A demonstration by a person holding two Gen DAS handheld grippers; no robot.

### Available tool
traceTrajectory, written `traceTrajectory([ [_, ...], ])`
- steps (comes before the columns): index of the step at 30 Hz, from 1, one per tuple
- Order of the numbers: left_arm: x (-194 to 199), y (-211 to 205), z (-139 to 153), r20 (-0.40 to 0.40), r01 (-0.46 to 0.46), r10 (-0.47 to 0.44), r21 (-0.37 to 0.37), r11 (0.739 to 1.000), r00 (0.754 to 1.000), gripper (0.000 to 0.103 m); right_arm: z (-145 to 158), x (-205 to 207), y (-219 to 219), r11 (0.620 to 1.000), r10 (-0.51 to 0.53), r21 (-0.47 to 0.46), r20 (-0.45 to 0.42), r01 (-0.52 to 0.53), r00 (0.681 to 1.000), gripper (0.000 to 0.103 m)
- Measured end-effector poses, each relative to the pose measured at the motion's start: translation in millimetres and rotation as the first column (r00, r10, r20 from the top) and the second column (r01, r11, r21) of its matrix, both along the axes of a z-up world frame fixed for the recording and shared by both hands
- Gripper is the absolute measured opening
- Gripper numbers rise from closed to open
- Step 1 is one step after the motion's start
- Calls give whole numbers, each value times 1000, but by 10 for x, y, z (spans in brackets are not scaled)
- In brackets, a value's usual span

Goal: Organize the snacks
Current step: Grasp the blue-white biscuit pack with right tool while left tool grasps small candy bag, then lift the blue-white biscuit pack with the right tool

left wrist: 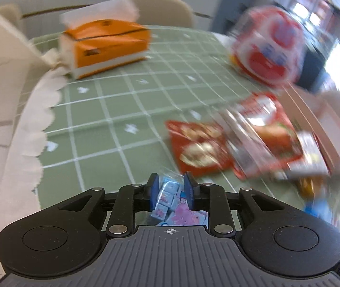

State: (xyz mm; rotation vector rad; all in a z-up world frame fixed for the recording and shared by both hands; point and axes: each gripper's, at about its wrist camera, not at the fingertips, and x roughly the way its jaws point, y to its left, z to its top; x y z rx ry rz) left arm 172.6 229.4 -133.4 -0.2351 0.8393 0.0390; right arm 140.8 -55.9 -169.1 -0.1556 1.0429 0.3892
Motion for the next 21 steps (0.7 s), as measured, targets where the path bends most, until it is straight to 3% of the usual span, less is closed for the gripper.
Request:
traceTrajectory([
  [3,-126,-238,-2,1,76,-76,49,996,997,27,-12,8,-33,1000,20,11,-6,-20,1000,97],
  [6,-284,-414,-20,6,122,-122,33,992,992,27,-33,38,-1,999,46,12,-19,-46,999,103],
  [10,-515,-567,-25,7,134,-134,35,990,991,27,-20,4,14,998,66,10,-8,-66,998,103],
  [16,-822,-749,64,0,145,-146,155,977,989,27,-48,-90,-77,997,57,42,53,-59,997,103],
  [21,-893,-873,83,-33,161,-158,178,971,987,30,-30,-76,-60,992,122,17,51,-123,991,103],
])
